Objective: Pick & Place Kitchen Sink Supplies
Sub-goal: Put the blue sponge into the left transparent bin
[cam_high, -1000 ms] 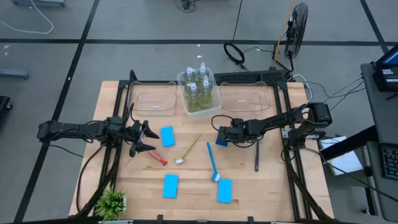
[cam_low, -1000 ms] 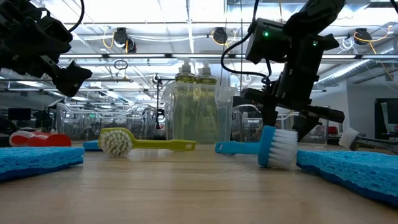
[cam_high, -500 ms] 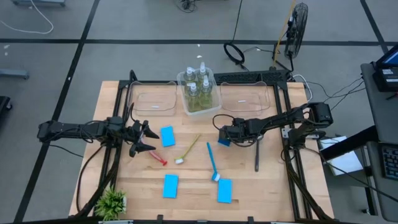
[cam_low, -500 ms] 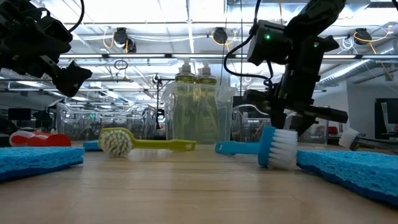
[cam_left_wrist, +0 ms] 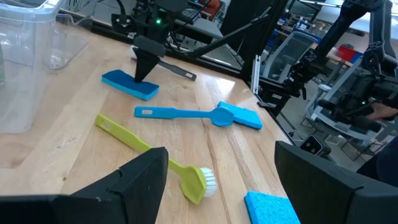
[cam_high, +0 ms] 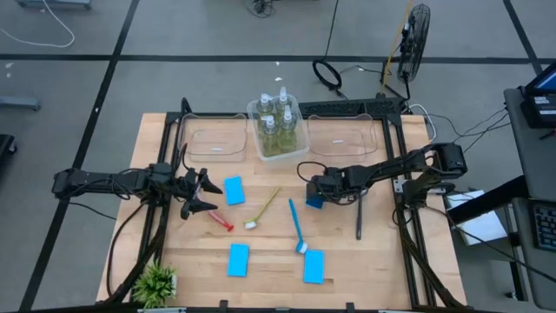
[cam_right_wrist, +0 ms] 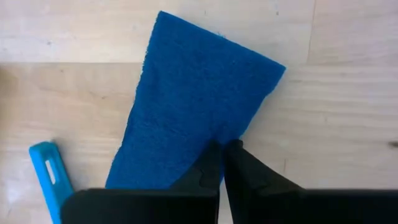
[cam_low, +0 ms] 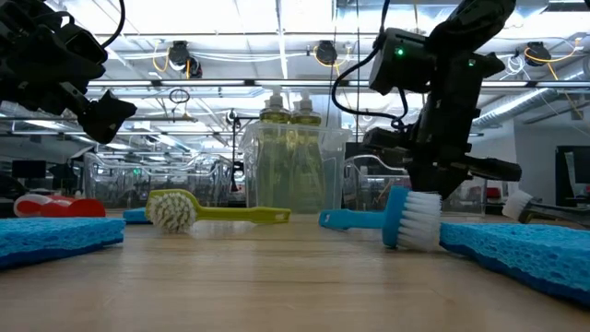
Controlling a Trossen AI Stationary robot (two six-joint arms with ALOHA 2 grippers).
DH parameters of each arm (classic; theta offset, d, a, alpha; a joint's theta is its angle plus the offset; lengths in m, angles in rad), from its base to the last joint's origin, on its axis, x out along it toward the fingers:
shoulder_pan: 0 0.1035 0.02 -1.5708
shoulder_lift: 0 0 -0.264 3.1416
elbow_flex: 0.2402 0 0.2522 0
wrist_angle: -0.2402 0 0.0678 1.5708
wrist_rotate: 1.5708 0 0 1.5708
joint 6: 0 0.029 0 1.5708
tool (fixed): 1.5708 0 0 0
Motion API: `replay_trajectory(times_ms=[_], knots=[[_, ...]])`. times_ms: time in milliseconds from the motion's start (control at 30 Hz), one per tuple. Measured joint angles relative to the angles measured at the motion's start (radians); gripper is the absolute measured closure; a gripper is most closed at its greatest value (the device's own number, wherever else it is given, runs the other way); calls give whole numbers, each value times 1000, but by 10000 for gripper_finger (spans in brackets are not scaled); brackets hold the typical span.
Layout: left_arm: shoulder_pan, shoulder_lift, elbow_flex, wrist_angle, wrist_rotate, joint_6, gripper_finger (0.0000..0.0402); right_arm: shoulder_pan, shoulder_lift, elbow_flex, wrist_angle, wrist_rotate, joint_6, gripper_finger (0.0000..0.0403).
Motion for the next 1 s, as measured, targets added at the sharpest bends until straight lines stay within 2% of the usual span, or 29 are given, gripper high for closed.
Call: replay_trajectory(times_ms=[233,533,867,1000], knots=[[0,0,0,0,0,0,105,6,-133,-6,-24,-2,-18,403],[0,0,0,1,0,0,105,6,-265,-4,17,65,-42,402],[0,0,0,3,-1,4,105,6,-294,-2,203,69,-83,402],[0,0,0,3,-36,6,105,6,-294,-2,281,69,-92,402]])
